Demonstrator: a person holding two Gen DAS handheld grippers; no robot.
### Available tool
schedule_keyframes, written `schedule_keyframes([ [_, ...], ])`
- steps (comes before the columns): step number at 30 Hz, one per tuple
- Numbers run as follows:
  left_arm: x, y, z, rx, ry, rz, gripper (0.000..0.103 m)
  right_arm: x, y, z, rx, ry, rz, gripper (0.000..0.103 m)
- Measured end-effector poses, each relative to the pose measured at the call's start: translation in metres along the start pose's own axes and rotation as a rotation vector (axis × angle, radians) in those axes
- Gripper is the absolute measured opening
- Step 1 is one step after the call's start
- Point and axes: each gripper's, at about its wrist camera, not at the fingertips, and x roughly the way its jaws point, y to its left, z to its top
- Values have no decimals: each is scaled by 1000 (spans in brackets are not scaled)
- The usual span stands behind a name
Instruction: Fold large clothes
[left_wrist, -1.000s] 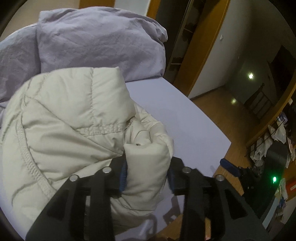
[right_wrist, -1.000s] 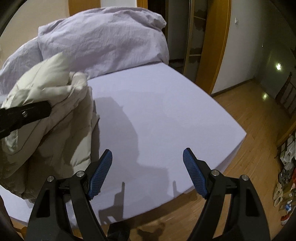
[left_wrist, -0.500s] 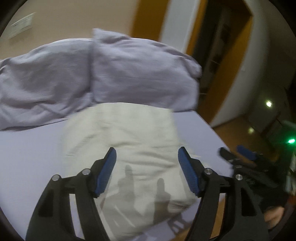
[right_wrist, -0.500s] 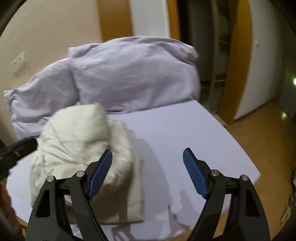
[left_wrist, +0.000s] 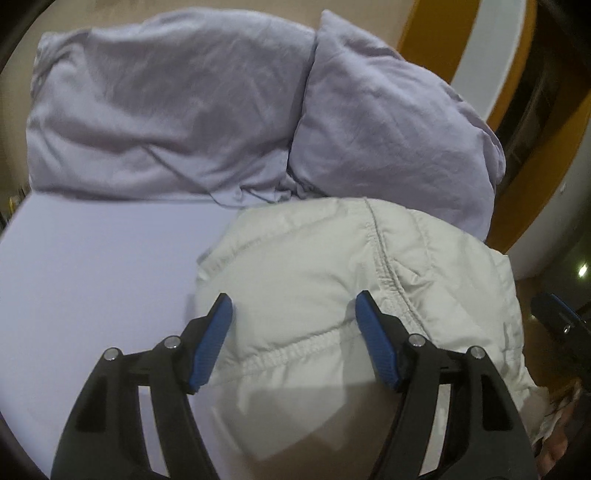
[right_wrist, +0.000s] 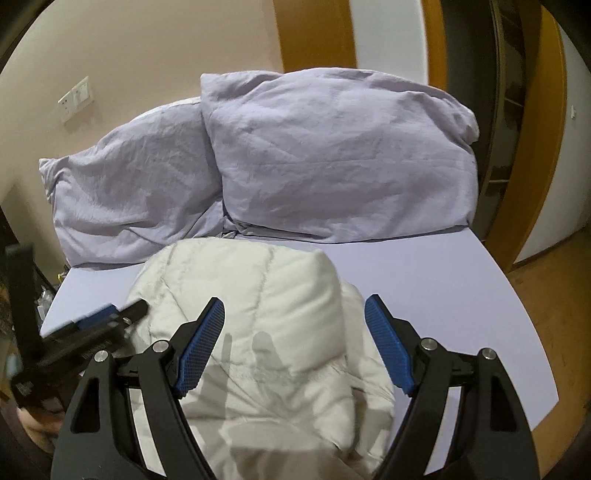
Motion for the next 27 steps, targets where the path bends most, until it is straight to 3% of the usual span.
schedule_keyframes([
  [12, 21, -43, -29, 103, -27, -4, 69, 45, 1, 6, -19, 30, -29, 79],
  [16, 24, -43, -29, 107, -24, -2, 69, 64, -12, -3, -12, 49, -62, 78],
  [27, 22, -56, -30, 177, -40, 52, 74, 93, -36, -33, 34, 51, -21, 78],
])
